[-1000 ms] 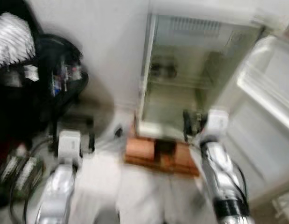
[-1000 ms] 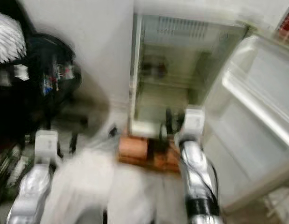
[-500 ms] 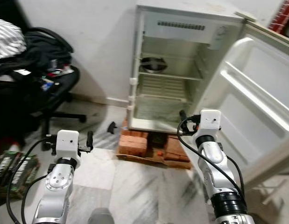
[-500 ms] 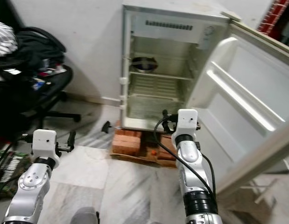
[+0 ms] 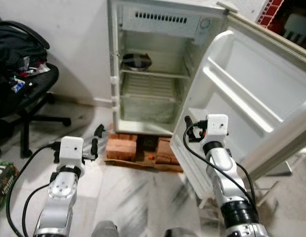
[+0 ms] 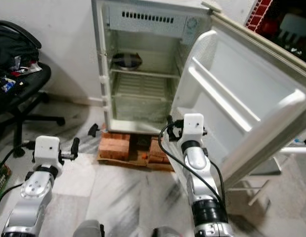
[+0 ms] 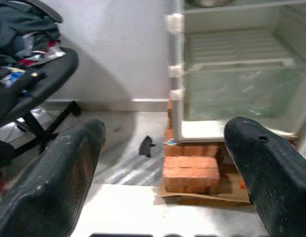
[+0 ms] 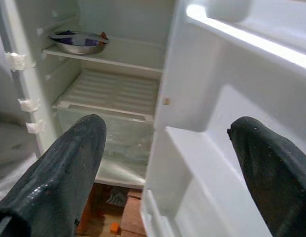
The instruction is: Restocking fridge
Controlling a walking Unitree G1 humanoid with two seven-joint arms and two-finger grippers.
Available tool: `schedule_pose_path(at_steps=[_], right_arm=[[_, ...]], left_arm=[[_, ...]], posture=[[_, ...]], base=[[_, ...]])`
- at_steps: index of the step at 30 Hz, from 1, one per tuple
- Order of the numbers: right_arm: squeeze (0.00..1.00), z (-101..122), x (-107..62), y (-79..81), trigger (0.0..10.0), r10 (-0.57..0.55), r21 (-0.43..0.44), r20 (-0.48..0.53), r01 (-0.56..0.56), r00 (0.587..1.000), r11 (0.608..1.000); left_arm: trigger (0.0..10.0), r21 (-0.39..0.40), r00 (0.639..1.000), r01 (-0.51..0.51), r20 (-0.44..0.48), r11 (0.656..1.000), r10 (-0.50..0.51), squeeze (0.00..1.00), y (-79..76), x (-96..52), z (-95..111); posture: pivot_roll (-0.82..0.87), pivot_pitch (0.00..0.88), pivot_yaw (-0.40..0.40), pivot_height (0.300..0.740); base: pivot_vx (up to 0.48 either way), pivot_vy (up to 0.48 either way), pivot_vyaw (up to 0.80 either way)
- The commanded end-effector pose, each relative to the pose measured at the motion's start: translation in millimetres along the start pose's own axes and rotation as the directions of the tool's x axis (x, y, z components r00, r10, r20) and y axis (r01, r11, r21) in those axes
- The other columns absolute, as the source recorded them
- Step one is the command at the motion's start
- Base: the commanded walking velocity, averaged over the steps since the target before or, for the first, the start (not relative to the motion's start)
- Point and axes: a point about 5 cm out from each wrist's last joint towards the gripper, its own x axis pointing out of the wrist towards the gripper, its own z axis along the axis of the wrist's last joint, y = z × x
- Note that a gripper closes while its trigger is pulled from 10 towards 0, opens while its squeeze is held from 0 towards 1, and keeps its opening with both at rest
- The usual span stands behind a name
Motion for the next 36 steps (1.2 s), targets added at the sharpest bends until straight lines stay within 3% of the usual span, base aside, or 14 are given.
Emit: schedule_pose_path(at_steps=[1, 15, 20, 23, 31, 36], right_arm=[[0.0, -2.5, -1.9, -11.8, 10.0, -0.028, -0.003, -0.013, 0.027, 1.0, 1.0], [0.0, -3.0, -1.3, -6.4, 10.0, 0.017, 0.034, -0.017, -0.016, 1.0, 0.999], [0.0, -2.8, -3.2, 0.3, 10.0, 0.081, 0.09, -0.011, -0.08, 0.997, 0.993], [0.0, -4.2, -6.6, 11.2, 10.0, 0.193, 0.165, -0.02, -0.187, 0.981, 0.968], [0.0, -9.5, -7.5, 9.9, 10.0, 0.204, 0.147, -0.062, -0.193, 0.977, 0.97], [0.0, -10.9, -6.1, 4.0, 10.0, 0.149, 0.123, -0.071, -0.14, 0.986, 0.983]], left_arm=[[10.0, 0.004, 1.0, 0.029, -0.003, 1.0, -0.029, 0.0, -10.0, 0.2, -0.1], [10.0, 0.007, 0.999, 0.041, -0.005, 0.999, -0.041, 0.0, -12.2, 0.6, -0.7], [10.0, 0.012, 0.999, 0.048, -0.01, 0.999, -0.048, 0.0, -13.4, 0.7, -1.1], [10.0, 0.01, 0.998, 0.058, -0.009, 0.998, -0.058, 0.0, -14.1, 1.0, -1.0], [10.0, 0.009, 0.998, 0.065, -0.01, 0.998, -0.065, 0.0, -14.2, 1.6, -1.5], [10.0, -0.012, 0.998, 0.062, 0.001, 0.998, -0.062, 0.0, -12.3, 1.1, -0.1]], posture=[[0.16, 0.0, -0.092, 0.74], [0.16, 0.0, -0.093, 0.74], [0.16, 0.0, -0.093, 0.74], [0.16, 0.0, -0.093, 0.74], [0.15, 0.0, -0.092, 0.74], [0.15, 0.0, -0.09, 0.74]], base=[[0.0, -0.431, 0.0], [-0.175, -0.406, 0.0], [-0.31, -0.368, 0.0], [-0.311, -0.366, 0.0], [-0.313, -0.363, 0.0], [-0.055, -0.078, 0.0]])
